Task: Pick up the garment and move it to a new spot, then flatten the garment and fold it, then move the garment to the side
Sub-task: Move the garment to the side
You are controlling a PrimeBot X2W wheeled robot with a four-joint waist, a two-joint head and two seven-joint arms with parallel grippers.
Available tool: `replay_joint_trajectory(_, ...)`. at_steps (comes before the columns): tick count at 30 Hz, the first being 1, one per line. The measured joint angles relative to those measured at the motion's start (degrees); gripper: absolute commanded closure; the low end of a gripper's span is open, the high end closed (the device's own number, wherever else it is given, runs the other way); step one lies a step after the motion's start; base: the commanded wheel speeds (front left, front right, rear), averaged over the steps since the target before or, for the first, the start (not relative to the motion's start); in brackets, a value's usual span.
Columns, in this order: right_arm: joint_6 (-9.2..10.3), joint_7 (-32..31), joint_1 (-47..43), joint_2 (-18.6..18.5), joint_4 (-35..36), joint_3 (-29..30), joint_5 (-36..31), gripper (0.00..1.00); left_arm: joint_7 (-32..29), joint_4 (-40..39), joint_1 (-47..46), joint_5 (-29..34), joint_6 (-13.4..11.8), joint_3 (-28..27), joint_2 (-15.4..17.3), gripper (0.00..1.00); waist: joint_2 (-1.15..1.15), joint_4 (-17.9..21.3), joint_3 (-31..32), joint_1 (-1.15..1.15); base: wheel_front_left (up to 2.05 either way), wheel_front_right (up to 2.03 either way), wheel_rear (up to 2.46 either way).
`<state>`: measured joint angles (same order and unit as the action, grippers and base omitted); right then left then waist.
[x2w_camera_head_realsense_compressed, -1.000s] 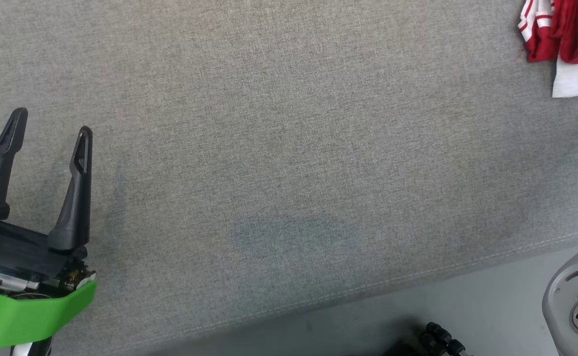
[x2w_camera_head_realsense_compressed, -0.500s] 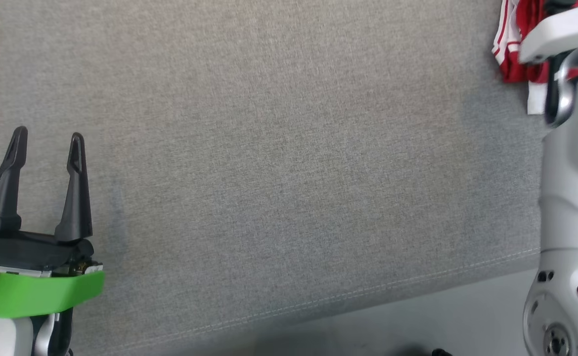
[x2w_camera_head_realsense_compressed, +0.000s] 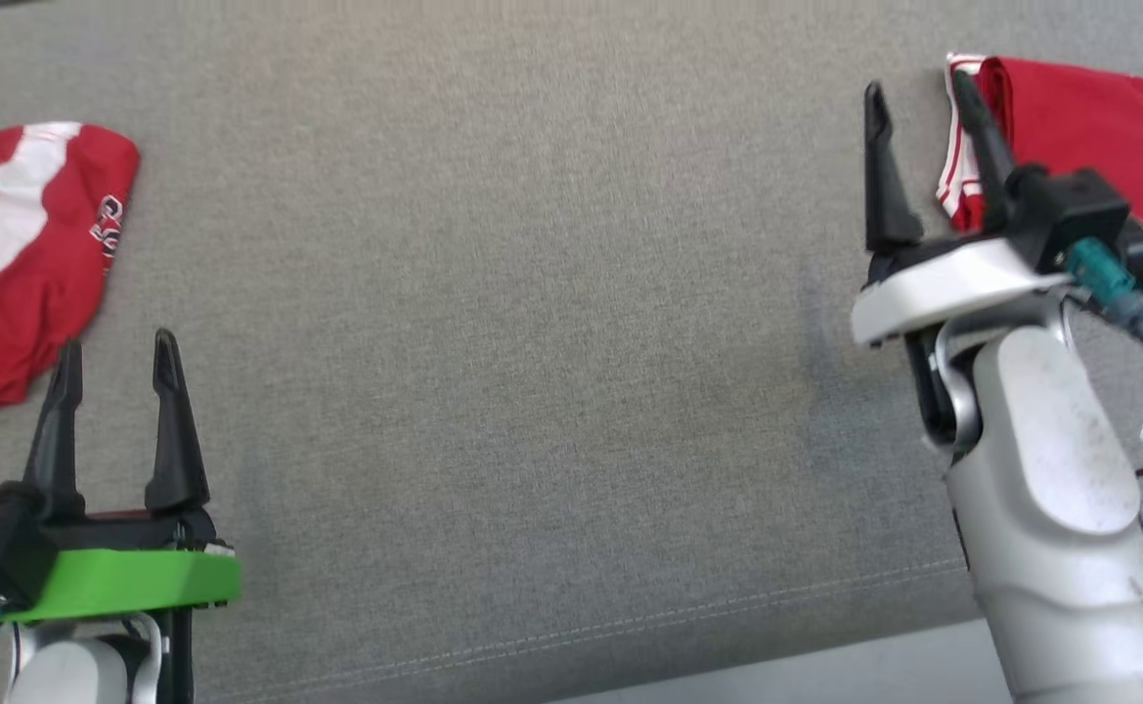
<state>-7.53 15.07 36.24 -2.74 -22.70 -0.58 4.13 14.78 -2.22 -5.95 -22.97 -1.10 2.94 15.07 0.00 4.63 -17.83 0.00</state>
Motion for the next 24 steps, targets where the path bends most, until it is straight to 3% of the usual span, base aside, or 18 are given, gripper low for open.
replay_joint_trajectory(7, 0.00, 0.0, -9.3, -0.1, 4.9, -5.9, 2.7, 0.00, 0.2, 3.5, 3.2, 1.0, -0.3, -0.5, -2.0, 0.00, 0.00, -0.4, 5.7, 0.00, 0.00, 0.00, 0.00)
replay_joint_trajectory(18, 0.00, 0.0, -21.8, -0.1, 9.7, -9.0, 2.1, 0.00, 0.2, 3.0, 7.8, 4.8, 3.7, -3.0, -7.2, 0.00, 0.00, 0.3, 12.8, 0.00, 0.00, 0.00, 0.00)
replay_joint_trajectory(24, 0.00, 0.0, -27.3, -0.1, 11.3, -10.6, 5.9, 0.00, 0.2, 4.0, 10.8, 7.1, 5.1, -5.1, -9.9, 0.00, 0.00, 1.2, 15.7, 0.00, 0.00, 0.00, 0.00)
